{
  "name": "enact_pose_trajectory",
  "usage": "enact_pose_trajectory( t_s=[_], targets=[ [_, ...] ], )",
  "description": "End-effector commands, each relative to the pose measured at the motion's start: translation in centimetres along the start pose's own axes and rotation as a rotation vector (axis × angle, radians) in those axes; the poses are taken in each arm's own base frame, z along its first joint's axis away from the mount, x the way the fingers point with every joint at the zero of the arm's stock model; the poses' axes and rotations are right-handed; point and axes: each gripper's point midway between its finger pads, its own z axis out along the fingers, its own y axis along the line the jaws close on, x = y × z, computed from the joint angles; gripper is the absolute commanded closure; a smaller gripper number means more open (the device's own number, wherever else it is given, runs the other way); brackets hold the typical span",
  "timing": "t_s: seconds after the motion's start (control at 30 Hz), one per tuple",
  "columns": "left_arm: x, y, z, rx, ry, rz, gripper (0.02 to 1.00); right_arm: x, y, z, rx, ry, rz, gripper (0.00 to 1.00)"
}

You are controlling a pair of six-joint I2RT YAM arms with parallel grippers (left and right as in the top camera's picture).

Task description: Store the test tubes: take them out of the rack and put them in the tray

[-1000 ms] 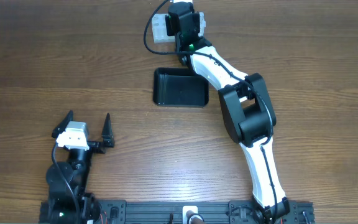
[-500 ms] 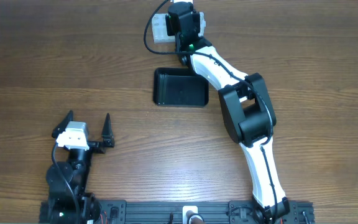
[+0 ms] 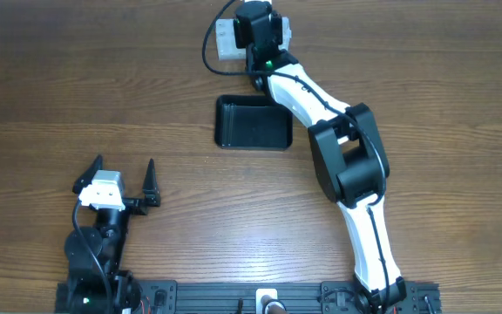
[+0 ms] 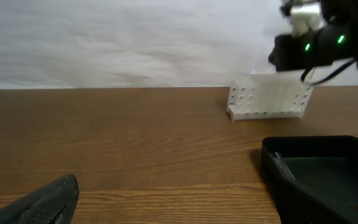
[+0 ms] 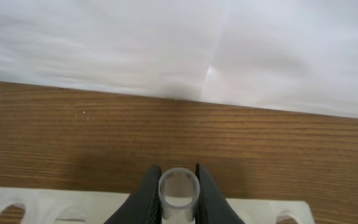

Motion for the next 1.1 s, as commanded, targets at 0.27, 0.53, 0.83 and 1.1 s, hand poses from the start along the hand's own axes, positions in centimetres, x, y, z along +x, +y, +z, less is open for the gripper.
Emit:
enact_pose_trajectory(
  t_s=[0.27, 0.53, 0.83, 1.1],
  targets=[
    [0.2, 0.1, 0.0, 0.000, 0.002, 0.010, 0.018, -17.1, -1.8, -14.5, -0.026, -0.197, 0.101, 0.954],
    [0.2, 0.1, 0.0, 0.000, 0.002, 0.010, 0.018, -5.1, 1.1, -18.0, -0.170, 0.347, 0.174, 0.950],
    [0.2, 0.1, 0.0, 0.000, 0.002, 0.010, 0.023, 5.4, 1.9, -17.3, -0.183, 0.630, 0.230, 0.989],
    [0.2, 0.1, 0.0, 0.000, 0.002, 0.010, 0.018, 9.9, 1.5, -15.5, -0.156, 0.648, 0.262, 0.987]
  ],
)
